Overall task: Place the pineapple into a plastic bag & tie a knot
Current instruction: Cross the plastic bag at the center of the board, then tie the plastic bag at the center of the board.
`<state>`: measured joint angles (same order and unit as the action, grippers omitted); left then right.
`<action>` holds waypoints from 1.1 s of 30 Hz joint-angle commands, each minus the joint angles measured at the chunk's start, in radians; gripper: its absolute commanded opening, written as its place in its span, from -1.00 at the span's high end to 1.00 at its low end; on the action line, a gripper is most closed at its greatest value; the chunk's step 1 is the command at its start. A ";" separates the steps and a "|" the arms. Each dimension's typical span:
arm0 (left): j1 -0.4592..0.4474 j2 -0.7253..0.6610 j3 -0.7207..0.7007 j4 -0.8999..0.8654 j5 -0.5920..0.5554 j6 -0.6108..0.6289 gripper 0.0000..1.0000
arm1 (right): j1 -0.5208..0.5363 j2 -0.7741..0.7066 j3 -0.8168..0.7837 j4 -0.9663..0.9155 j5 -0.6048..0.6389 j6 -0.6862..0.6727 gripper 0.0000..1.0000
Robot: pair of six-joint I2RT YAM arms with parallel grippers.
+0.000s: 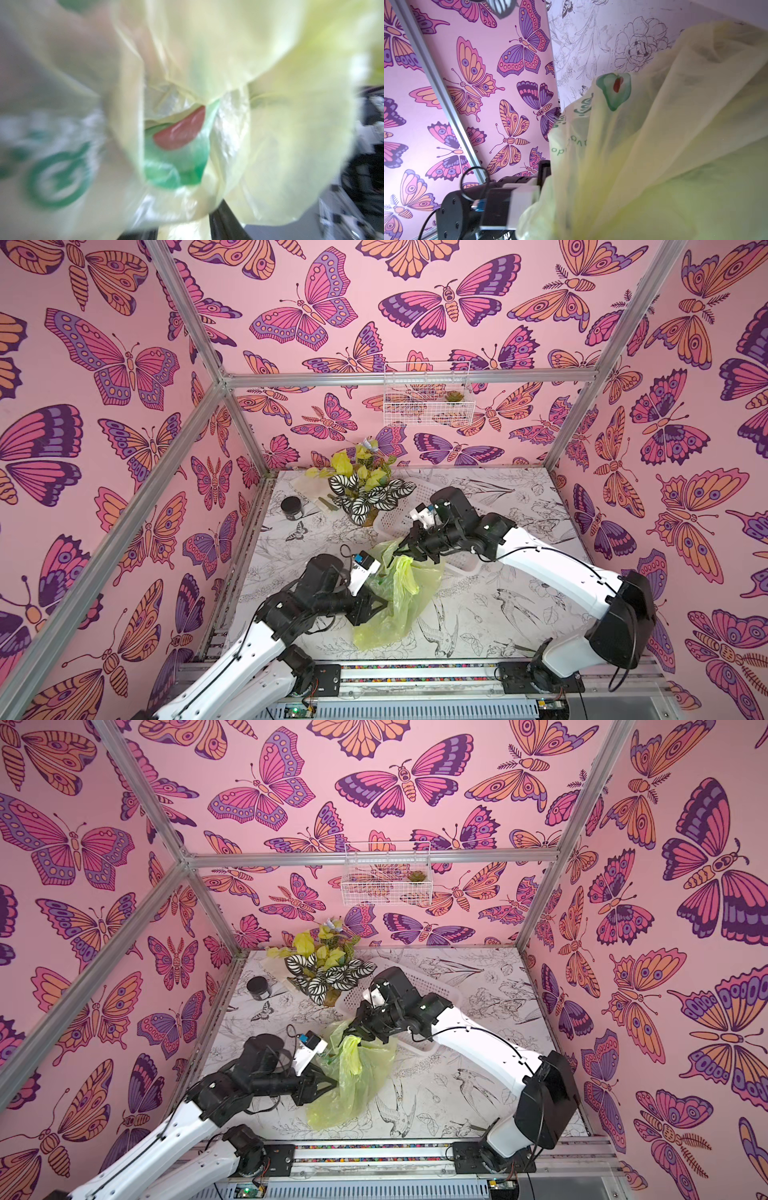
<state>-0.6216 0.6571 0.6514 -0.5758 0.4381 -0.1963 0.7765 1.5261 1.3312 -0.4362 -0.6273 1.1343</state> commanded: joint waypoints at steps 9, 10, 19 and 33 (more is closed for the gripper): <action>-0.002 0.030 0.287 0.180 -0.001 0.172 0.50 | -0.010 -0.033 0.027 -0.065 -0.106 -0.248 1.00; -0.002 0.061 0.306 0.220 0.025 0.167 0.52 | -0.011 -0.038 0.025 -0.059 -0.101 -0.248 1.00; -0.020 0.245 0.256 0.355 0.108 0.149 0.87 | -0.012 -0.096 -0.023 0.000 -0.059 -0.269 1.00; -0.019 0.247 0.101 0.355 -0.008 0.144 1.00 | -0.016 -0.148 -0.057 0.090 -0.145 -0.312 1.00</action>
<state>-0.6365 0.9054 0.7788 -0.2470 0.4591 -0.0566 0.7662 1.4193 1.2610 -0.4770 -0.6964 0.8402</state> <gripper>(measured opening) 0.041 0.044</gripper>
